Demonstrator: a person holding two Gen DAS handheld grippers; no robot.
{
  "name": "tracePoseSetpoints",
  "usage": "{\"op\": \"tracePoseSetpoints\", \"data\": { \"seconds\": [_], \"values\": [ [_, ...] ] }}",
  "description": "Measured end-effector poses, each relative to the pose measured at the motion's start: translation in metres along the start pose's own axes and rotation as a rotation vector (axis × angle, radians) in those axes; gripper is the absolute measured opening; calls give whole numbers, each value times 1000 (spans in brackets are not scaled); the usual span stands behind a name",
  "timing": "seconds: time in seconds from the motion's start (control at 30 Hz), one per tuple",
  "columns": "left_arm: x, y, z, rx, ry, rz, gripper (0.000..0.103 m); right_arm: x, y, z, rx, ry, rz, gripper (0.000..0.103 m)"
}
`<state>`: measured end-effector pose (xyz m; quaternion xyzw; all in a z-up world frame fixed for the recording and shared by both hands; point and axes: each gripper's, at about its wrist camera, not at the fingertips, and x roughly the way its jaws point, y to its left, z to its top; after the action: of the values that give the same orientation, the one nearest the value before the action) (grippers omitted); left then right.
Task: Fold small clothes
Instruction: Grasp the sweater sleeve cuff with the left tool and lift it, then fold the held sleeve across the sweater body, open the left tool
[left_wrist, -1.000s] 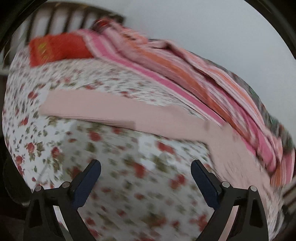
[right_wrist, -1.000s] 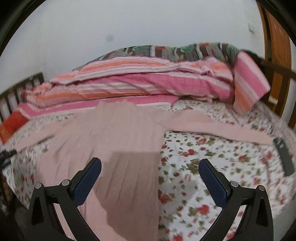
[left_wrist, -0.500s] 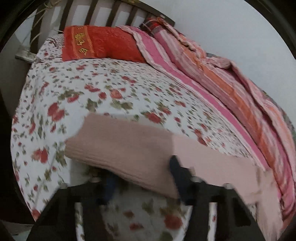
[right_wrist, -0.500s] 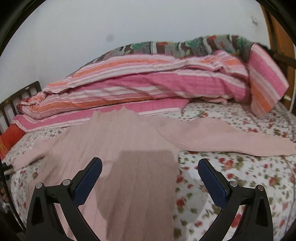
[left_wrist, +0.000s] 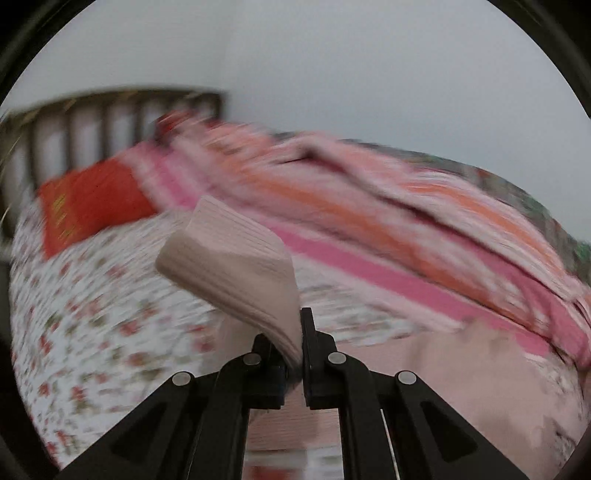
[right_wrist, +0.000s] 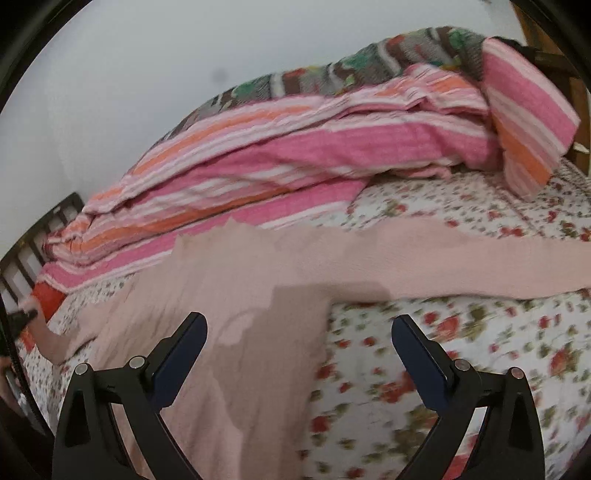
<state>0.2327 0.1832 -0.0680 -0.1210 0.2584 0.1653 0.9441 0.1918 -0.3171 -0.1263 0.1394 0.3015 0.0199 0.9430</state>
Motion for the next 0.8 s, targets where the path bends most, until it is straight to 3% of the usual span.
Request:
{"op": "tracePoseSetpoints", "data": {
  "seconds": [0.2, 0.33, 0.43, 0.57, 0.7, 0.8],
  "values": [
    [-14, -154, -2, 216, -28, -170, 7, -14, -48, 1, 128, -17, -11, 99],
    [-18, -257, -40, 328, 22, -324, 7, -19, -62, 0, 141, -27, -38, 99],
    [-12, -312, -79, 395, 85, -407, 7, -23, -71, 2, 166, -35, 5, 99],
    [6, -351, -130, 452, 250, -481, 10, -29, -75, 5, 166, -48, 2, 99],
    [12, -352, -150, 479, 369, -516, 17, -30, -78, 6, 171, -54, 5, 99],
    [0, -325, -135, 410, 333, -538, 47, -27, -74, 6, 170, -46, 14, 99]
  ]
}}
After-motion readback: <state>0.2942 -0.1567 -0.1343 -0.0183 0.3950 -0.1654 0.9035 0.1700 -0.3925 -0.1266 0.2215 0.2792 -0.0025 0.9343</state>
